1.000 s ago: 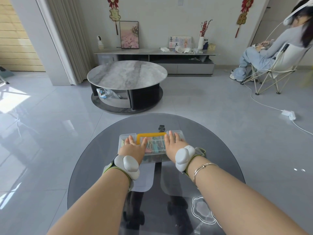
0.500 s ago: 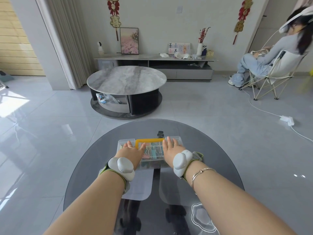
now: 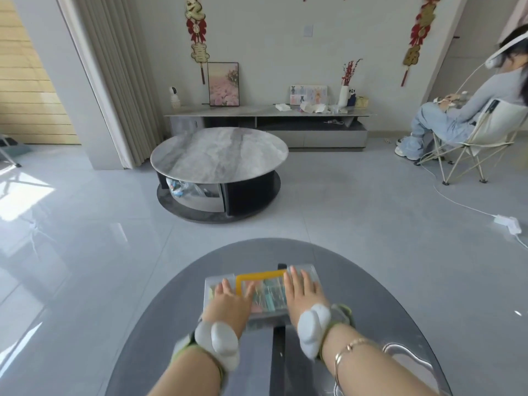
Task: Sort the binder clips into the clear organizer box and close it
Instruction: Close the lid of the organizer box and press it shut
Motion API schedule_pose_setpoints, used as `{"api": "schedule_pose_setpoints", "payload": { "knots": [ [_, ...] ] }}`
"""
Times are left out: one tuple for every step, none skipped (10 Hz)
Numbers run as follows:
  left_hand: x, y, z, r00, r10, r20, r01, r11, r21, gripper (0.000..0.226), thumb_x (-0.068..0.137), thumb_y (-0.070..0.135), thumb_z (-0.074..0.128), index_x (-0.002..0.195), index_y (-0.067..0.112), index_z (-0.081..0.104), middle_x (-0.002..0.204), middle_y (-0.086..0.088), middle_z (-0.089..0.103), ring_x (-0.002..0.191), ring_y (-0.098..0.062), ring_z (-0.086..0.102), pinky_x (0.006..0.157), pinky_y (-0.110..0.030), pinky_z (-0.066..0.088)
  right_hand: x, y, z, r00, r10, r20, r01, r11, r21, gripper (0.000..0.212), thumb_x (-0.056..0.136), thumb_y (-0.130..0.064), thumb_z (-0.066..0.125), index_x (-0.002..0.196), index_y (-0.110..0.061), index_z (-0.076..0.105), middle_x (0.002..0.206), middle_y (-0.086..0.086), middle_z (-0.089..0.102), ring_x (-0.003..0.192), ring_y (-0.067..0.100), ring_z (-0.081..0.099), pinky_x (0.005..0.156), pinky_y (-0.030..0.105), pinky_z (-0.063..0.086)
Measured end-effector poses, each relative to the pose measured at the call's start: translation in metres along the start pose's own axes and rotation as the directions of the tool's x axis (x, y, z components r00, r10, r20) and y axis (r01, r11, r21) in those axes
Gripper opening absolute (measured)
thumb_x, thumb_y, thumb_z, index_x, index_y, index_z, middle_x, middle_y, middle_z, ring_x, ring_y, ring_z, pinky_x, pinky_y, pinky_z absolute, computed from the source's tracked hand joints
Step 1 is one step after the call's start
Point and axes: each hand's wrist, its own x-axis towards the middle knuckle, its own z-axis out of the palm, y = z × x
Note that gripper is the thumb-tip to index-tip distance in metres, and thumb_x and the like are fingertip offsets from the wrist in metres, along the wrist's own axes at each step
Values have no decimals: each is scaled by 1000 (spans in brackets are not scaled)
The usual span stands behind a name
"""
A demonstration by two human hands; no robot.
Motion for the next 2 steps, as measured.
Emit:
{"api": "schedule_pose_setpoints", "payload": {
  "knots": [
    [8,-15,-17,990,12,144,10,988,-154,74,97,2,38,152,18,-10,154,-30,5,144,-43,8,112,-46,25,22,-1,-14,999,33,-28,-31,997,64,75,95,0,26,124,22,-38,156,27,-2,144,22,28,112,41,33],
    [11,-39,-55,976,-20,216,82,955,-284,50,96,25,47,144,20,33,147,-12,35,133,-35,40,101,-42,41,51,-3,-65,949,77,304,-154,959,237,58,100,-26,40,149,-3,18,159,9,16,147,25,15,116,25,18]
  ]
}}
